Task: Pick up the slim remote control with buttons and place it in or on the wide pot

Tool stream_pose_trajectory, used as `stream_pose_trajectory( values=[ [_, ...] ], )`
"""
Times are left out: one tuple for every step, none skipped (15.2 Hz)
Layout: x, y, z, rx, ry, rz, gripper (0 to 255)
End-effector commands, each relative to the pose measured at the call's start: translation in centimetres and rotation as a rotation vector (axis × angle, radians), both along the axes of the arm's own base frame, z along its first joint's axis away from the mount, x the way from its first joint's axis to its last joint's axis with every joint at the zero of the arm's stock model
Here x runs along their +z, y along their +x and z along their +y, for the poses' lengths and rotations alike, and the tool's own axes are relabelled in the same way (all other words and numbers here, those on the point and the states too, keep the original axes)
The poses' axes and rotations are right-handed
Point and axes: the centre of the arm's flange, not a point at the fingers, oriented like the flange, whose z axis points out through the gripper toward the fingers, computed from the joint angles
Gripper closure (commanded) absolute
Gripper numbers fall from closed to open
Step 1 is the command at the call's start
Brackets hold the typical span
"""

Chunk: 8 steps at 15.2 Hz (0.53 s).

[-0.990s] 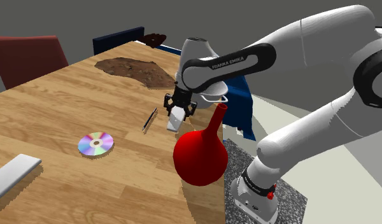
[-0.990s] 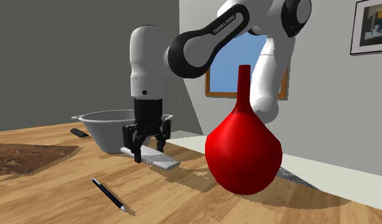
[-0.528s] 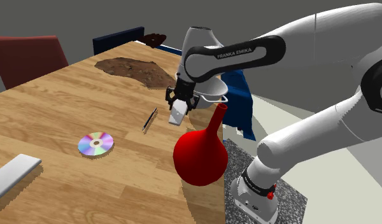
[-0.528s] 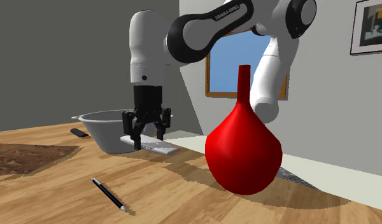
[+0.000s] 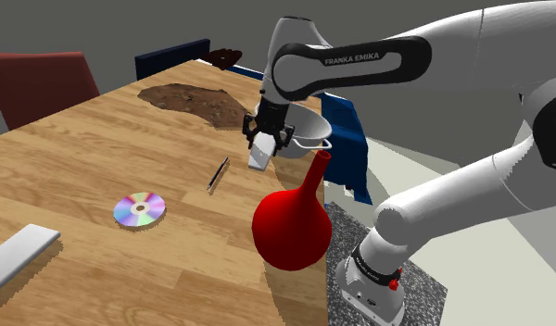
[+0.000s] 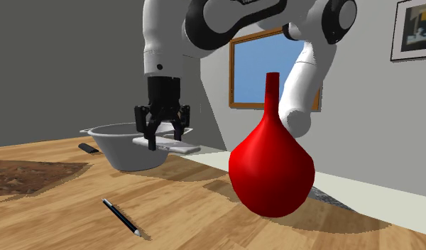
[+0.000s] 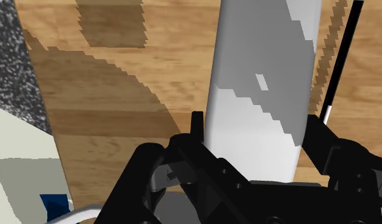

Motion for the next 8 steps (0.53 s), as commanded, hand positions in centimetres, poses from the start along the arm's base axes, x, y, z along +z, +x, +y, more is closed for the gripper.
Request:
stream_pose_trajectory(
  values=[
    [1.2,0.0,-0.1,0.000,0.000,0.000,255],
    [1.7,0.0,-0.1,0.000,0.000,0.000,255],
    [2.3,0.0,-0.1,0.000,0.000,0.000,255],
    [2.8,0.0,-0.1,0.000,0.000,0.000,255],
    [3.3,0.0,-0.1,0.000,0.000,0.000,255],
    [3.8,0.0,-0.1,0.000,0.000,0.000,255],
    [4.4,0.0,-0.1,0.000,0.000,0.000,255],
    [4.9,0.0,-0.1,0.000,0.000,0.000,255]
  ],
)
